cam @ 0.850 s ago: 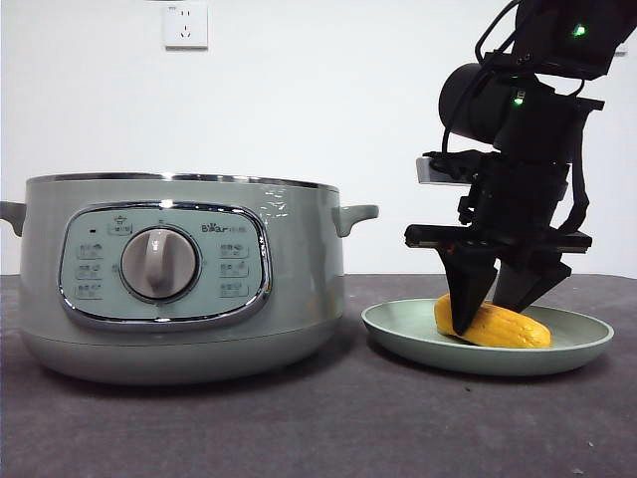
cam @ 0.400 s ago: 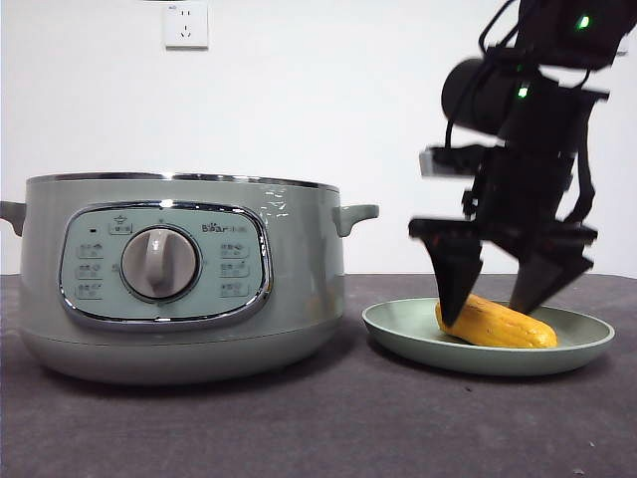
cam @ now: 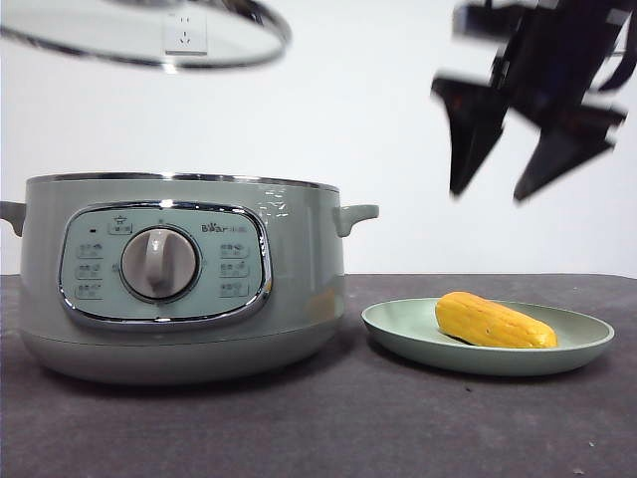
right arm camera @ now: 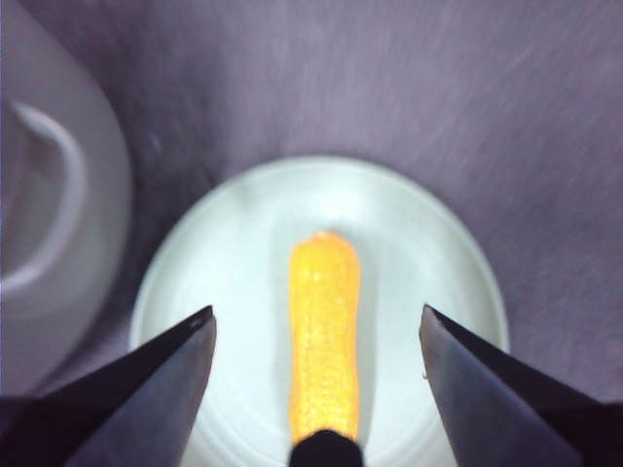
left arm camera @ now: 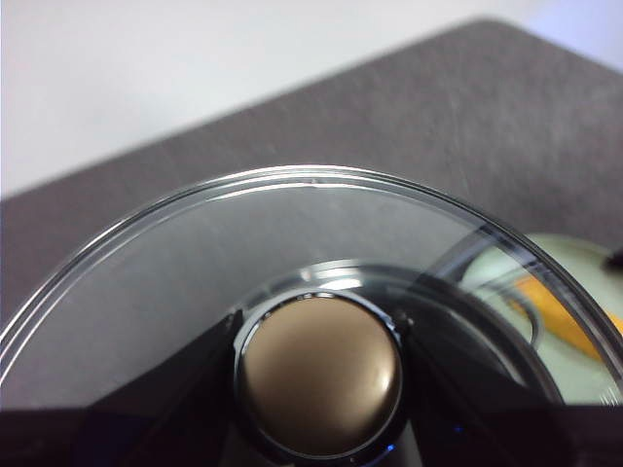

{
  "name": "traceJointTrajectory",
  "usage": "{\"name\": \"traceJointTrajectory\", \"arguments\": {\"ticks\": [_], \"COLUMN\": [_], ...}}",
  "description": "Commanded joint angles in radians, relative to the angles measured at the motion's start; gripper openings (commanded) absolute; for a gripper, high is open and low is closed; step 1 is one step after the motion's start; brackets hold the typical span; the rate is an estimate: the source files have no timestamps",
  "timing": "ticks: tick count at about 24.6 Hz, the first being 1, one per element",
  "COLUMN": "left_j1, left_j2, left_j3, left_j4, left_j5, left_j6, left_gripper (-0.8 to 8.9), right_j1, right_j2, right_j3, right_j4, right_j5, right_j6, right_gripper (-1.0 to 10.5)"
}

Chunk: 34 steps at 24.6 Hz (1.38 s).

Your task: Take the corn out from the steamer,put the corn on the plate,close the lid

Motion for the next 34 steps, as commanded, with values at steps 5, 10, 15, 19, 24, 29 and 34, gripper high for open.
{"name": "traceJointTrajectory", "arguments": {"ticks": [5, 10, 15, 19, 24, 29, 34], "left_j1": [-0.002, -0.002, -0.002, -0.012, -0.012, -0.012, -0.022], "left_j2": [0.128, 0.203, 0.260, 0.274, 0.274, 0.275, 0.344], "left_j3": [0.016, 0.016, 0.015, 0.015, 0.014, 0.013, 0.013], "left_j4": [0.074, 0.111, 0.110, 0.068, -0.002, -0.026, -0.040], "left_j5": [0.023, 0.029, 0.055, 0.095, 0.097, 0.061, 0.078], "left_j6": [-0.031, -0.039, -0.068, -0.083, -0.078, -0.048, -0.032], "left_gripper": [-0.09, -0.09, -0.09, -0.09, -0.09, -0.09, 0.08], "right_j1": [-0.001, -0.001, -0.010, -0.013, -0.014, -0.014, -0.014], "right_j2": [-0.172, -0.260, -0.296, -0.296, -0.296, -0.296, -0.296], "right_j3": [-0.005, -0.005, -0.005, -0.005, -0.005, -0.005, -0.005], "right_j4": [-0.003, -0.006, -0.015, -0.014, -0.012, -0.006, -0.006], "right_j5": [0.007, 0.038, 0.059, 0.058, 0.058, 0.058, 0.057], "right_j6": [0.009, 0.008, 0.005, 0.005, 0.005, 0.005, 0.005], "right_gripper": [3.5, 3.5, 3.5, 3.5, 3.5, 3.5, 3.5]}}
